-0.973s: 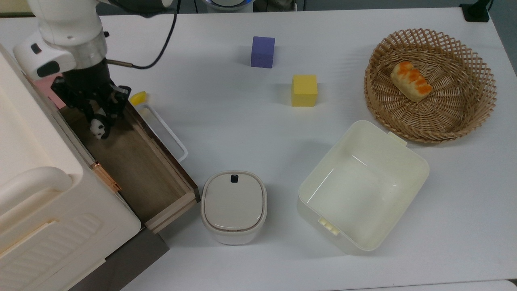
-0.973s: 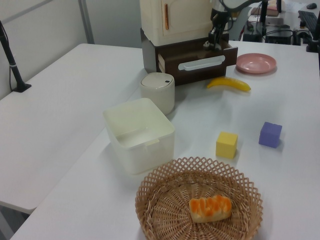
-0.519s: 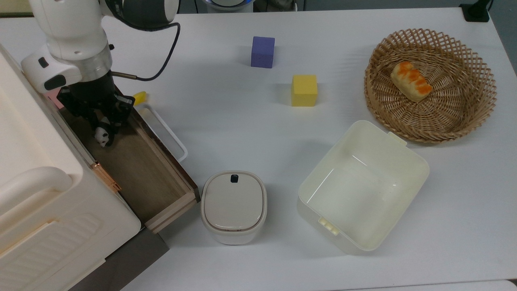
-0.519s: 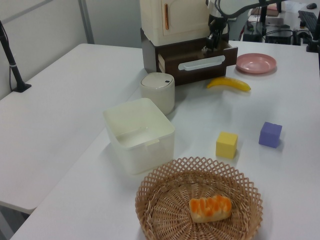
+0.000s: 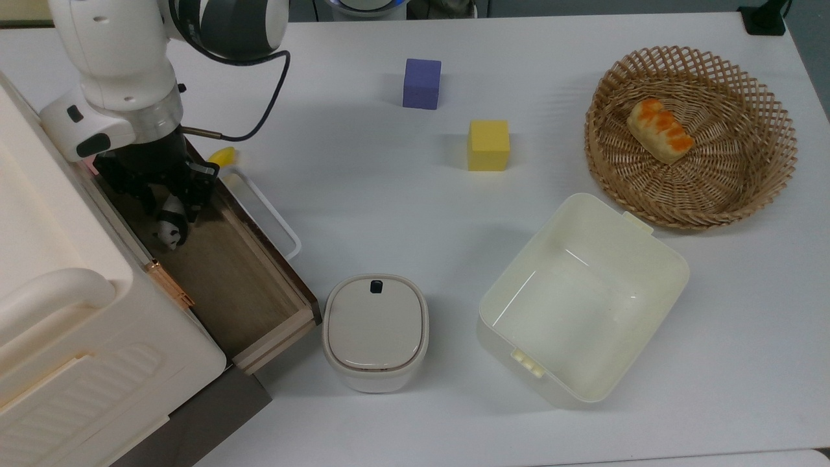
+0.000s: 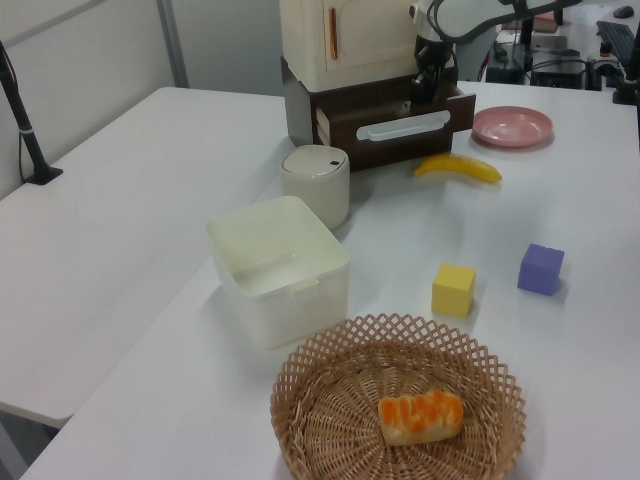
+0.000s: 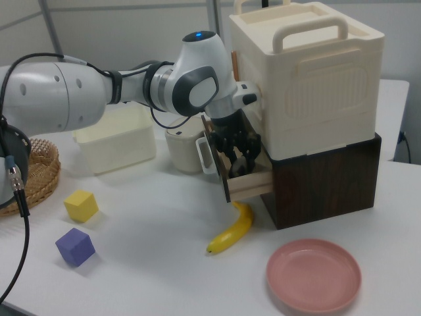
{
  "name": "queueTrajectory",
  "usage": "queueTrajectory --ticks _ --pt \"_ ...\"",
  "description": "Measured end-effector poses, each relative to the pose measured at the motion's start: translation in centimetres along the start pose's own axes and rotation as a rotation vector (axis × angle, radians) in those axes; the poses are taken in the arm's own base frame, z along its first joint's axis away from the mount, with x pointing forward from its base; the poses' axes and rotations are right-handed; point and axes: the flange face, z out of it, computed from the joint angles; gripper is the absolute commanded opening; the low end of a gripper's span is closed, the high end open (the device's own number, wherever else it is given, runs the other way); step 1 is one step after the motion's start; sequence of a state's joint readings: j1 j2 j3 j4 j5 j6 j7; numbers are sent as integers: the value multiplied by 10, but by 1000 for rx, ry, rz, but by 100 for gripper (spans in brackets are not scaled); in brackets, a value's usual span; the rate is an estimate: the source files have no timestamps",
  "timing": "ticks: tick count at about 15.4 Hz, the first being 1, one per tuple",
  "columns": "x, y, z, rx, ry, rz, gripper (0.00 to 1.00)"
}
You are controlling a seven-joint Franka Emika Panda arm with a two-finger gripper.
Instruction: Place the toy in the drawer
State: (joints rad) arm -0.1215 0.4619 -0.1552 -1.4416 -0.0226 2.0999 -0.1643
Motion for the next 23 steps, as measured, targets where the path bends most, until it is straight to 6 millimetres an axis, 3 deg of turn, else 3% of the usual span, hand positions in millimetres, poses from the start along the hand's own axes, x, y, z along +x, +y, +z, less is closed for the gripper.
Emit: queueTrajectory --ticks 3,5,8,10,13,16,17,19,21,23 --pt "1 2 -1 -6 12 18 75" --pt "4 0 -12 -7 31 30 76" --pt "8 -1 -52 -8 92 32 77" --pt "6 -12 -83 -1 121 24 81" --pt "-4 -52 -116 28 72 -18 88" --pt "-23 -111 -139 53 -33 -102 100" --pt "-35 -141 -149 59 -81 -143 100" --pt "-52 -173 -156 69 -142 -193 100" --pt "-66 -189 -158 80 -179 -225 100" --pt "-77 -192 -157 91 -196 -236 100"
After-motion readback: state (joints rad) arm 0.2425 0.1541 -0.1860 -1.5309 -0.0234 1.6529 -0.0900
